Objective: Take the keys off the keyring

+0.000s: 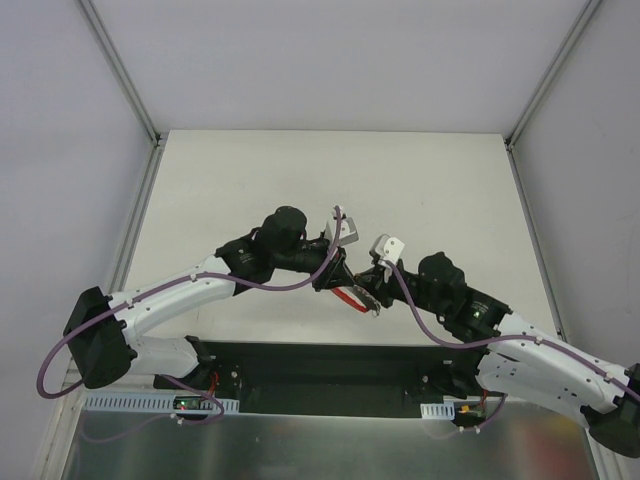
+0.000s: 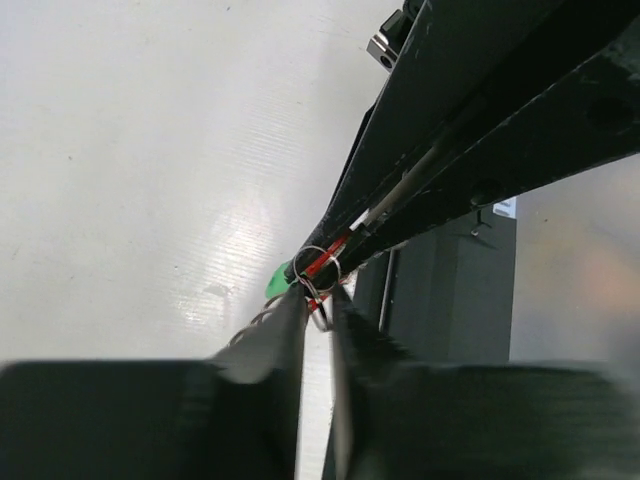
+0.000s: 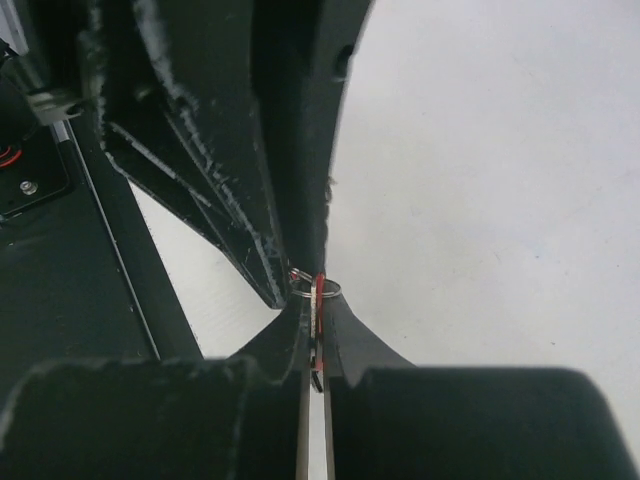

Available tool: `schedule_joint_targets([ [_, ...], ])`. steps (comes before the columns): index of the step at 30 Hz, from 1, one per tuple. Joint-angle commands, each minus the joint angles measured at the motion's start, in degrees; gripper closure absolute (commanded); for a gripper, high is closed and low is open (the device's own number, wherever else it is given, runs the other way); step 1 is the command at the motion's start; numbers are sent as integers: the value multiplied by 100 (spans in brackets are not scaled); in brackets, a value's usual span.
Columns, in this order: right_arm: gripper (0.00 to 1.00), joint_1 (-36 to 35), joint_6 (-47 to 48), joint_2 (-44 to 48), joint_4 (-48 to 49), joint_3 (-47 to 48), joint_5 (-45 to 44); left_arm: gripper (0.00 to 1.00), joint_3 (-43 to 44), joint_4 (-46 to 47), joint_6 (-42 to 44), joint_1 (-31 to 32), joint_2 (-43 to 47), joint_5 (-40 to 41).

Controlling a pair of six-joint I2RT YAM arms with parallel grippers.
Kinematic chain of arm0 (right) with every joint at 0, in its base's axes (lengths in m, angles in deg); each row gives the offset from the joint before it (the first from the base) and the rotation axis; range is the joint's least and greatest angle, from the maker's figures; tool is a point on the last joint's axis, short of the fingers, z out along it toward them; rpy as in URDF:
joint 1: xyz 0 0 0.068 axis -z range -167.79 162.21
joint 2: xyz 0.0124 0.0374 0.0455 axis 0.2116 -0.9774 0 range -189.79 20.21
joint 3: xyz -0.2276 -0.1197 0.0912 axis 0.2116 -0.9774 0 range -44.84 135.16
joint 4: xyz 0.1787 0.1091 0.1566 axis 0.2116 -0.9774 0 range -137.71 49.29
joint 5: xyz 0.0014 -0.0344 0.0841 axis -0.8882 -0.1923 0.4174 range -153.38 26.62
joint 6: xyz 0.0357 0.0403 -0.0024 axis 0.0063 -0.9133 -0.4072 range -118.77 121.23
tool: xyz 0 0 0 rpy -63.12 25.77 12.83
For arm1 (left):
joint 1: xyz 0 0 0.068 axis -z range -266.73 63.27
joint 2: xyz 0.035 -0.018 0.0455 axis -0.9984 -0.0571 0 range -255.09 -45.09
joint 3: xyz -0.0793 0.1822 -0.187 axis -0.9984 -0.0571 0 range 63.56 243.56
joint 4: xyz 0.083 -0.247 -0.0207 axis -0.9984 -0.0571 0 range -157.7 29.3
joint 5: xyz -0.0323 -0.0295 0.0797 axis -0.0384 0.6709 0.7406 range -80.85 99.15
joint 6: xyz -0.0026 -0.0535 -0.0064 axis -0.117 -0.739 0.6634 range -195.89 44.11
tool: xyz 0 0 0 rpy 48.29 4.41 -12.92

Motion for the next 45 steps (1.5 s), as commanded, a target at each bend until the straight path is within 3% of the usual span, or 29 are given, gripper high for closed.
schedule_joint_targets([
  [1, 99, -2, -138, 119, 416, 283, 49, 100, 166, 21, 128, 81, -6, 58],
  [11, 99, 7, -68, 629, 231, -113, -251, 100, -71, 99, 207, 72, 398, -143],
  [27, 99, -2, -297, 620, 319, -544, -127, 100, -229, 521, -22, 72, 828, -223],
  [45, 99, -10, -411, 348, 583, -465, 57, 100, -915, 2139, -672, 72, 1066, -592],
])
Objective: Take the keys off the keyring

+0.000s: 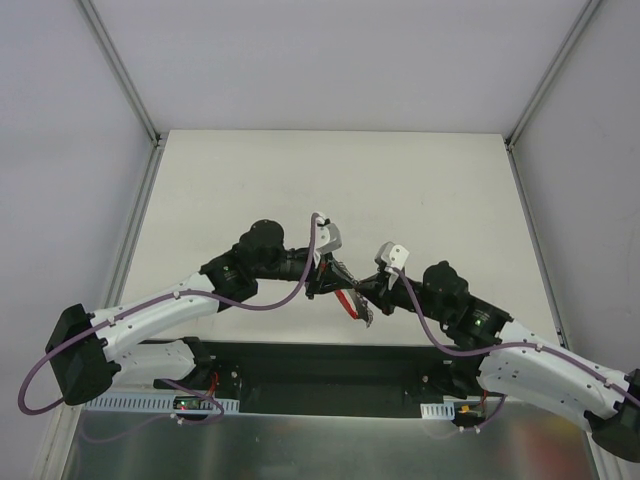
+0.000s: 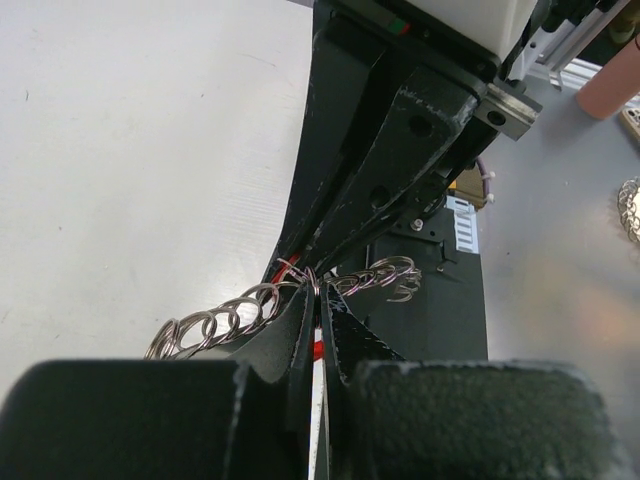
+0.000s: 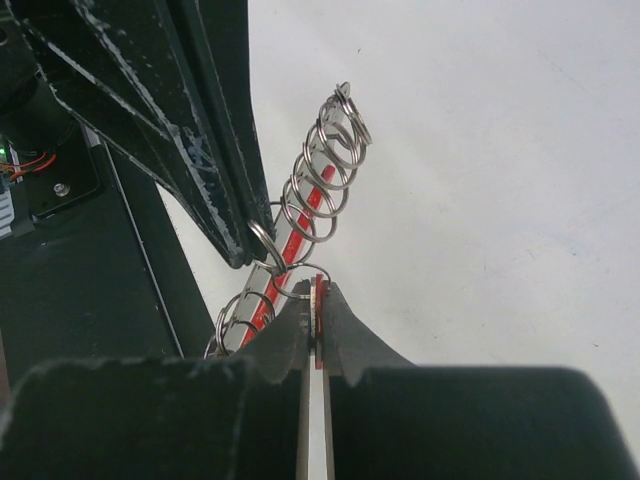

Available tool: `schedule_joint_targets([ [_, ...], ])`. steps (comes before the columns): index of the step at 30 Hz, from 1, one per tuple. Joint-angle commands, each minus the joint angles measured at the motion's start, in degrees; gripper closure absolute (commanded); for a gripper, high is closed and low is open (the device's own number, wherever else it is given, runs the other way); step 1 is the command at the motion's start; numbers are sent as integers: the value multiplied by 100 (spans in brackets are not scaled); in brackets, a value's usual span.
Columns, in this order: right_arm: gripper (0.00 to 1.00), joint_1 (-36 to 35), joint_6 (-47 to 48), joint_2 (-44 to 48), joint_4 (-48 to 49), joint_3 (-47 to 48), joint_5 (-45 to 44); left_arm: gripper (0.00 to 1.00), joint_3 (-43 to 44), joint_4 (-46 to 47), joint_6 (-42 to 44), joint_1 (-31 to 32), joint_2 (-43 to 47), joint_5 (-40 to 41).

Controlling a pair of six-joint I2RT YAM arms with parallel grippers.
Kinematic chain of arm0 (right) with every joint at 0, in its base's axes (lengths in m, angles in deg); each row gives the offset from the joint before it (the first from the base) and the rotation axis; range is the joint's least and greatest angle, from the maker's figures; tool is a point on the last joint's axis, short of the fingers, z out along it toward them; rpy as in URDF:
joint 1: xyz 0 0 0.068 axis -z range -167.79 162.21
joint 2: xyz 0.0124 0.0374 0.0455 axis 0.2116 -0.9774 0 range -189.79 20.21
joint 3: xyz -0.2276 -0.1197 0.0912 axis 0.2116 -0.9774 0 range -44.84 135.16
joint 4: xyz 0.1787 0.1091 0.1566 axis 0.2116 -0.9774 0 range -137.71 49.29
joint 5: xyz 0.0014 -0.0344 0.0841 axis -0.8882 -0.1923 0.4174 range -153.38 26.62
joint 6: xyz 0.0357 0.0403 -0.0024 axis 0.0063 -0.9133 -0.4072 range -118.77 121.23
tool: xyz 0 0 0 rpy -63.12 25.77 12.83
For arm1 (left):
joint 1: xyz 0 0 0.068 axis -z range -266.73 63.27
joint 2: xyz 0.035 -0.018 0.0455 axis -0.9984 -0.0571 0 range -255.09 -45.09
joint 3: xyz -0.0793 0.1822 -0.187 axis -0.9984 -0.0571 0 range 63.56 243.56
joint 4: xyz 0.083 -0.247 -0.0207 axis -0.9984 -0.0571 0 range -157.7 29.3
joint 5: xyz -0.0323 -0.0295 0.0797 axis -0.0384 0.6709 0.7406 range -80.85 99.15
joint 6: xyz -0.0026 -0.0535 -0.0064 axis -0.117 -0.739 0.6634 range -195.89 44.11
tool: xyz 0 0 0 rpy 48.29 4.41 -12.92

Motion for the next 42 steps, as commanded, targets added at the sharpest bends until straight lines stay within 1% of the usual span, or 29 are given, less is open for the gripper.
schedule_joint_targets([
  [1, 99, 22, -92, -107, 196, 97, -52, 100, -80, 921, -322, 3, 233, -323],
  [18, 99, 14, -101, -230, 258, 106, 36, 100, -449, 1730, -463, 2, 365, -130],
  [25, 99, 14, -83, -361, 266, 281, 63, 100, -467, 1862, -551, 2, 251, -33],
  [31, 99, -13, -118, -502, 222, 335, -323, 100, -467, 1924, -630, 11, 224, -112],
  [33, 99, -13, -127, -467, 222, 299, -394, 100, -520, 1959, -657, 2, 277, -103],
  [36, 99, -13, -180, -353, 231, 203, -727, 100, -616, 2099, -735, 3, 400, -94],
  [37, 99, -4, -188, -327, 231, 168, -981, 100, -643, 2143, -753, 2, 409, -138],
  [40, 99, -4, -206, -169, 284, 53, -1246, 100, -660, 2232, -841, 11, 427, -287],
  [42, 99, -13, -197, -72, 275, 18, -1282, 100, -687, 2293, -920, 2, 435, -296],
])
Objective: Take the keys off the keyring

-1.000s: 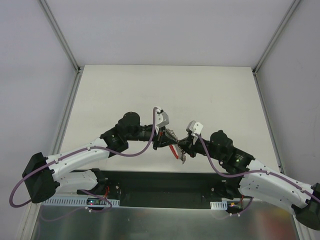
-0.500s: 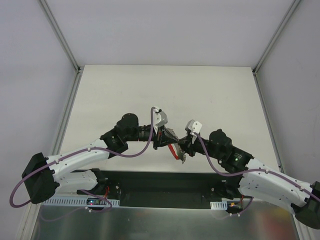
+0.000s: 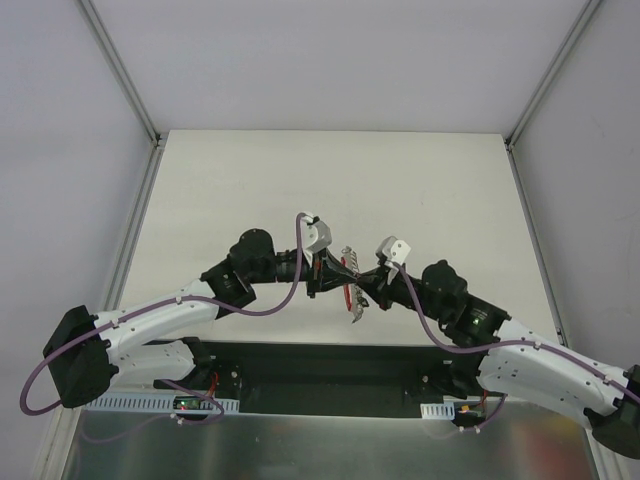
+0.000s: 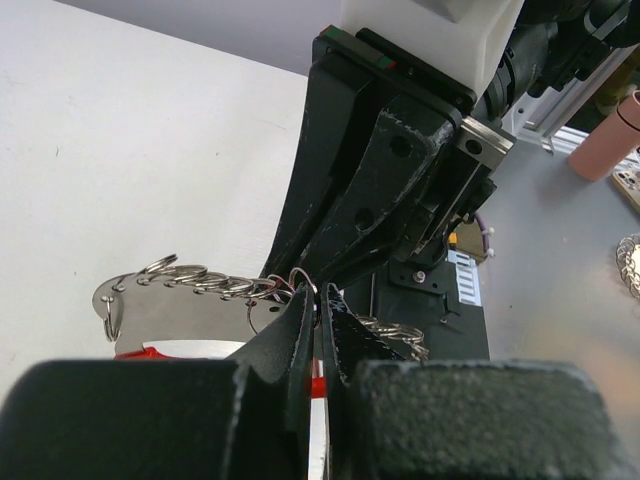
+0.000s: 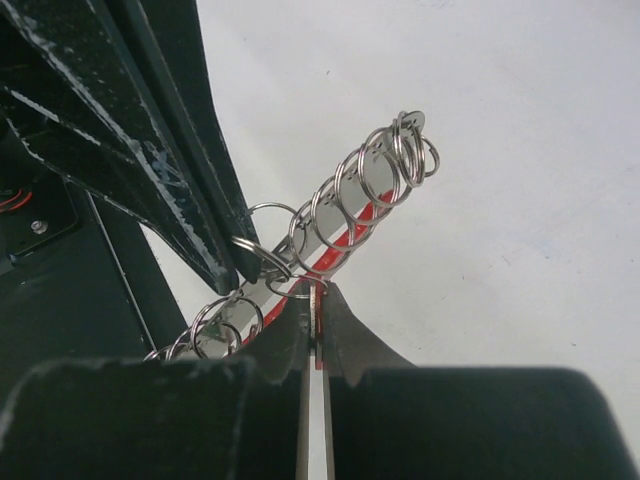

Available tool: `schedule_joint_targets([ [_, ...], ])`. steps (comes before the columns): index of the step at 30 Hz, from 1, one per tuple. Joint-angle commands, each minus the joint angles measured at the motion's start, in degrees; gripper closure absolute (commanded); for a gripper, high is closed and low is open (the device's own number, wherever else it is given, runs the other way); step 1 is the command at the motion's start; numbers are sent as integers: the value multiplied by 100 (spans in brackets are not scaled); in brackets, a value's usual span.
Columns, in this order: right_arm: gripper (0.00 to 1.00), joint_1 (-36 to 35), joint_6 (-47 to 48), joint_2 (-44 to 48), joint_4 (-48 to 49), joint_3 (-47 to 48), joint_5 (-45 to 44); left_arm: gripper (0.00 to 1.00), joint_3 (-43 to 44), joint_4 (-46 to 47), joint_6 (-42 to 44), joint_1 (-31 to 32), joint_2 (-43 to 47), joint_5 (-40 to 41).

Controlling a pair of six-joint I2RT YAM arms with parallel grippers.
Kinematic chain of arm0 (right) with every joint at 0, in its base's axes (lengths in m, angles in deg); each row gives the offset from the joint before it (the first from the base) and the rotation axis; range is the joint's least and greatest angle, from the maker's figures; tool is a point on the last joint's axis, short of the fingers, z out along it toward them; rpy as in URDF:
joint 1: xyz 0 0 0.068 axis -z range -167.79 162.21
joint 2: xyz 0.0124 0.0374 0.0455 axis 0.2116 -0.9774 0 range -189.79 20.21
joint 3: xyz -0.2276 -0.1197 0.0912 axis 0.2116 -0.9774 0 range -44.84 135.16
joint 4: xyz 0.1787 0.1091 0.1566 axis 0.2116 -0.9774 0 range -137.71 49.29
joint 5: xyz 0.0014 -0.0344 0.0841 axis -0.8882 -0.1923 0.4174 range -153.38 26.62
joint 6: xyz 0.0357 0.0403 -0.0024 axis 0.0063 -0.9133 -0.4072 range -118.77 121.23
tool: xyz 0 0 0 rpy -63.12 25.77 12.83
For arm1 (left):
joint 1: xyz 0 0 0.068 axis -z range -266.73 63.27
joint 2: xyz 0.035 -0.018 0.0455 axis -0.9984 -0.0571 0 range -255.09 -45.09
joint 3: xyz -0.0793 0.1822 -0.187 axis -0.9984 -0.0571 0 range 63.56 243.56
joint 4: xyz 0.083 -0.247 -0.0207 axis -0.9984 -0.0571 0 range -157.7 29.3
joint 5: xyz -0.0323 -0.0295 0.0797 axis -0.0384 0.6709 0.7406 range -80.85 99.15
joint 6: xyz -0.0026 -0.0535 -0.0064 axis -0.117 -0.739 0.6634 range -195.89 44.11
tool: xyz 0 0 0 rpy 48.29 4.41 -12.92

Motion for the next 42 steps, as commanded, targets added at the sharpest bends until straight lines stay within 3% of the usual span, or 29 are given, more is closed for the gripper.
schedule_joint_targets([
  [1, 99, 57, -51, 206, 52, -104, -841, 100, -31, 761, -352, 0, 319, -478],
  [15, 99, 66, -112, 522, -45, -175, -614, 100, -172, 752, -274, -140, 531, -347],
  [28, 99, 48, -271, 66, 114, -87, 398, 100, -172, 867, 26, -149, 487, -126],
  [42, 99, 13, -288, -251, 219, 106, 390, 100, -268, 1279, -71, -149, 478, -416],
])
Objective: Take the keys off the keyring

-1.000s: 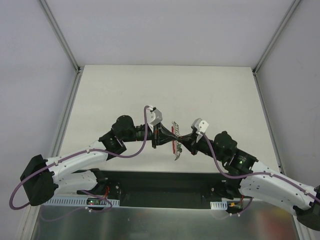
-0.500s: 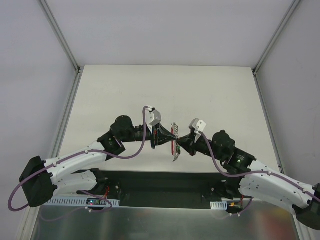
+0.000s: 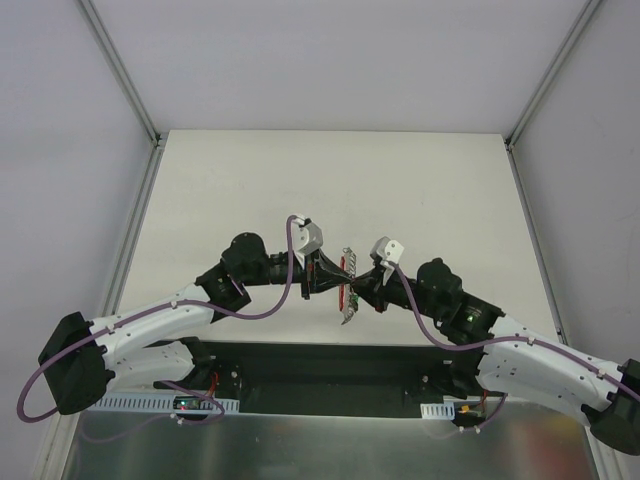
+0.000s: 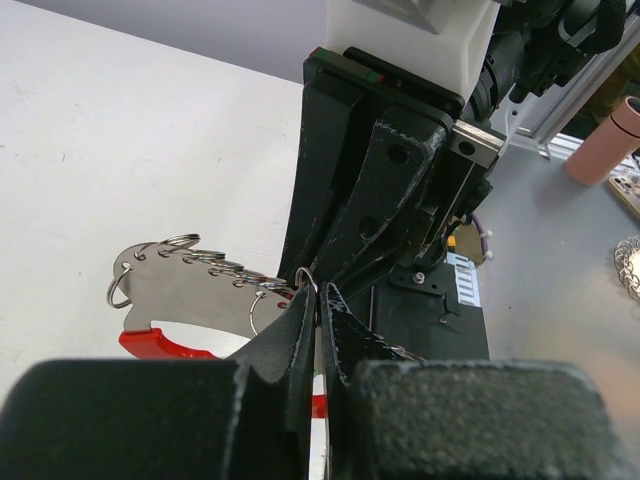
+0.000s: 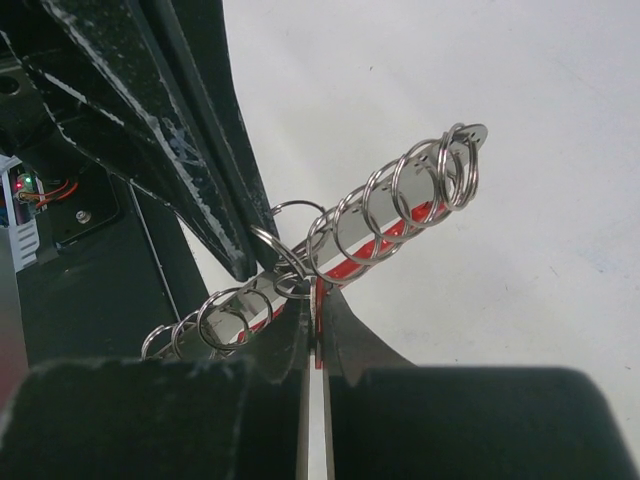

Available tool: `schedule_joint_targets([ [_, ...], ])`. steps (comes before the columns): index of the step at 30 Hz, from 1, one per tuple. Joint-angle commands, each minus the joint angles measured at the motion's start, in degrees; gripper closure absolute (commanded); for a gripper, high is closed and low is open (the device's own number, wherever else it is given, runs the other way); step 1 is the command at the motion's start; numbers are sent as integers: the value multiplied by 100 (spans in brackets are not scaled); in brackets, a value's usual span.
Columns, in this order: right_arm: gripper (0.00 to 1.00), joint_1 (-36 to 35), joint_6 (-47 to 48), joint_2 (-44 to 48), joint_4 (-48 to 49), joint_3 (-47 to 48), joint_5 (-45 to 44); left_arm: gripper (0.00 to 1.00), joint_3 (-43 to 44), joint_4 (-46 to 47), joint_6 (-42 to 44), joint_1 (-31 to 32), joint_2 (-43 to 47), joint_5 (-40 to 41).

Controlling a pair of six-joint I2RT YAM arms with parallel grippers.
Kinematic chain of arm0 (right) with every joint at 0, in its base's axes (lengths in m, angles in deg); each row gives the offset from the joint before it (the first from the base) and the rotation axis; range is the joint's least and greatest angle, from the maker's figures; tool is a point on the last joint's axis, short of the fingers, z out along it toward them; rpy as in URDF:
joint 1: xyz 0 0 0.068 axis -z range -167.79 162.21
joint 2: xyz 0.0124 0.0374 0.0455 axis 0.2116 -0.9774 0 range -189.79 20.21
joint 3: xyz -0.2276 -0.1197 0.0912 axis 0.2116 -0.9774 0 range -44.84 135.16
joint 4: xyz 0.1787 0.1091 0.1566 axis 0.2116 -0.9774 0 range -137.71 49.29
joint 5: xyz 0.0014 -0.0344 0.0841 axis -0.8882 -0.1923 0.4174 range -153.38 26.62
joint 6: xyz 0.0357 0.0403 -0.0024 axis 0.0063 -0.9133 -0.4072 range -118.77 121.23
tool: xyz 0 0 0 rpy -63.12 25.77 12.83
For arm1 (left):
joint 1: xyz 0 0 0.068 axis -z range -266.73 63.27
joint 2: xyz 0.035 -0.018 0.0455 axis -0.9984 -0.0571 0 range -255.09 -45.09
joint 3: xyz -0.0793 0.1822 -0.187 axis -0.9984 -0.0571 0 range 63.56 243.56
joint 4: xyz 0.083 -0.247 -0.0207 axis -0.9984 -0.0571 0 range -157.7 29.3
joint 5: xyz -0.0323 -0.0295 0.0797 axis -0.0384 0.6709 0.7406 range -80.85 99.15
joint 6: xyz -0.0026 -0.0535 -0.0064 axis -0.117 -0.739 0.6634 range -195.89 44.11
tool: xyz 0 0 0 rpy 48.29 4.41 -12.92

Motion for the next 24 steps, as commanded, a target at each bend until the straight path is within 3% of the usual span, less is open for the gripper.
schedule_joint_targets([
  [1, 99, 24, -98, -85, -32, 148, -113, 100, -39, 1054, 3, -5, 242, -342],
  [7, 99, 24, -124, -102, -23, 113, -131, 100, -118, 1222, -14, -14, 268, -395],
  [24, 99, -2, -195, -59, 21, 77, 124, 100, -259, 668, 750, -5, 690, 1125],
])
